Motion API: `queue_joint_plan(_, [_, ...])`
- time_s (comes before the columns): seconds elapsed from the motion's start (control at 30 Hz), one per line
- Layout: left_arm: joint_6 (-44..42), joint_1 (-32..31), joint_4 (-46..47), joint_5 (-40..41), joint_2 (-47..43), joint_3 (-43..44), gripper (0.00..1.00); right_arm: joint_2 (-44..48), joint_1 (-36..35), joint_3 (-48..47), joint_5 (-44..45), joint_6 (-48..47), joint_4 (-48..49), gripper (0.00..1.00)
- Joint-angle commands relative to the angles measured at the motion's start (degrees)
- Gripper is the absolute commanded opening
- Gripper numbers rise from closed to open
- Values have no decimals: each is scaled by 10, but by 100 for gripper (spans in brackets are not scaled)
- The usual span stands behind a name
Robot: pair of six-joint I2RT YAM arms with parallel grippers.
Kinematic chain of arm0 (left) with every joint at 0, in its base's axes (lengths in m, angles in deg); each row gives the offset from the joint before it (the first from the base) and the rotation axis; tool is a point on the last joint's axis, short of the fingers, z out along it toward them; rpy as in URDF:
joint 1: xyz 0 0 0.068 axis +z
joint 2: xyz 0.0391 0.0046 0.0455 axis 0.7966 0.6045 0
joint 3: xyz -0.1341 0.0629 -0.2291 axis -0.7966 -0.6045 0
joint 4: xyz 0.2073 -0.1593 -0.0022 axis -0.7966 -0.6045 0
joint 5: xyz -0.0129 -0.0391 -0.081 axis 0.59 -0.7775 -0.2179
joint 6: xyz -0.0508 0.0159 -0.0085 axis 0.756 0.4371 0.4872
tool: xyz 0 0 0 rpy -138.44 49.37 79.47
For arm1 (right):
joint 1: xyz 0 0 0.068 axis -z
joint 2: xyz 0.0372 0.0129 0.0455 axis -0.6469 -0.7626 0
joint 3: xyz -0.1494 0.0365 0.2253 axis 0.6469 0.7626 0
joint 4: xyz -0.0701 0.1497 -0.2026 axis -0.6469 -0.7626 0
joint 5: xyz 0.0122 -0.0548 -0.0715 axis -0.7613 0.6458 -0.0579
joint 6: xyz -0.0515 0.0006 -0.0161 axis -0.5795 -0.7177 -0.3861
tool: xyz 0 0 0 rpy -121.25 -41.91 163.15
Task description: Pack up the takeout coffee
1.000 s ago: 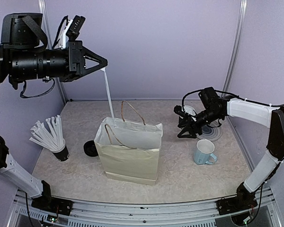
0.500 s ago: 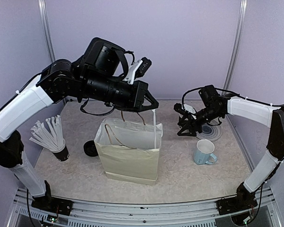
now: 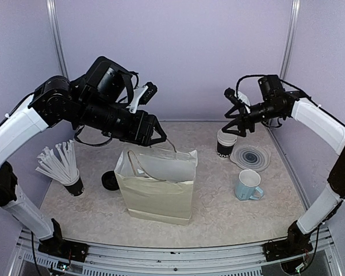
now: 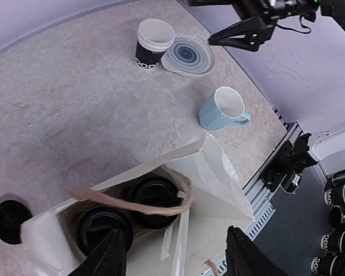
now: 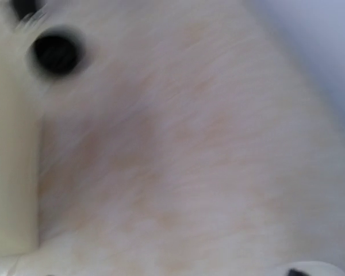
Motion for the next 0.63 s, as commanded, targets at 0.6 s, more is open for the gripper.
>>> queue_joint_plan(0.6, [-171,319,216,207,-144,-169,99,259,112,144,197,309,260,99])
